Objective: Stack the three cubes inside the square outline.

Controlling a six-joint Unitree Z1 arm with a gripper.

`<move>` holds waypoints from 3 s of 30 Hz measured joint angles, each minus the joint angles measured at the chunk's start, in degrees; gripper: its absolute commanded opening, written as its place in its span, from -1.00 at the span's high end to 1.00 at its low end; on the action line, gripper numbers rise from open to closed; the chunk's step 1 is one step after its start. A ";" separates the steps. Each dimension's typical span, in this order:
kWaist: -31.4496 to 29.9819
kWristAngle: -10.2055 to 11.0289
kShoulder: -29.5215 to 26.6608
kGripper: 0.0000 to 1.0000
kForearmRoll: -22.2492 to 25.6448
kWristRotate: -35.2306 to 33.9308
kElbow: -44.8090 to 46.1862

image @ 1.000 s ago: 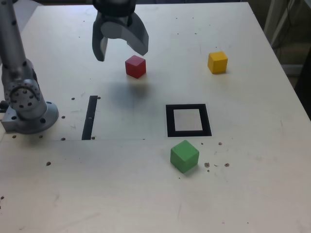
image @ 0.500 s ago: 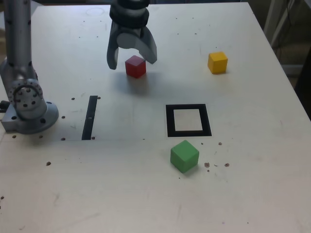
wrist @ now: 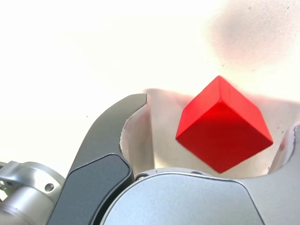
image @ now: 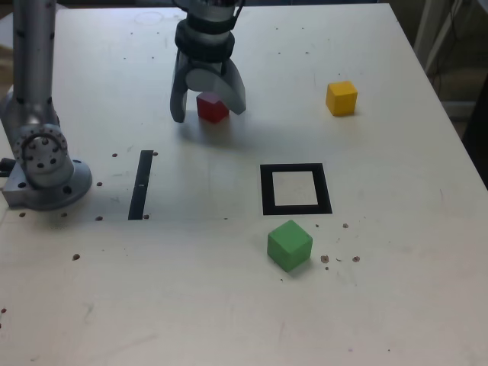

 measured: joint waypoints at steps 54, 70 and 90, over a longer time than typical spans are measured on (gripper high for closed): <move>-10.12 -2.37 -3.69 0.23 8.59 -5.09 -7.18; -29.67 -4.18 -3.21 0.23 13.35 -16.48 -14.82; -37.61 -4.72 7.30 0.22 12.80 -20.00 -22.30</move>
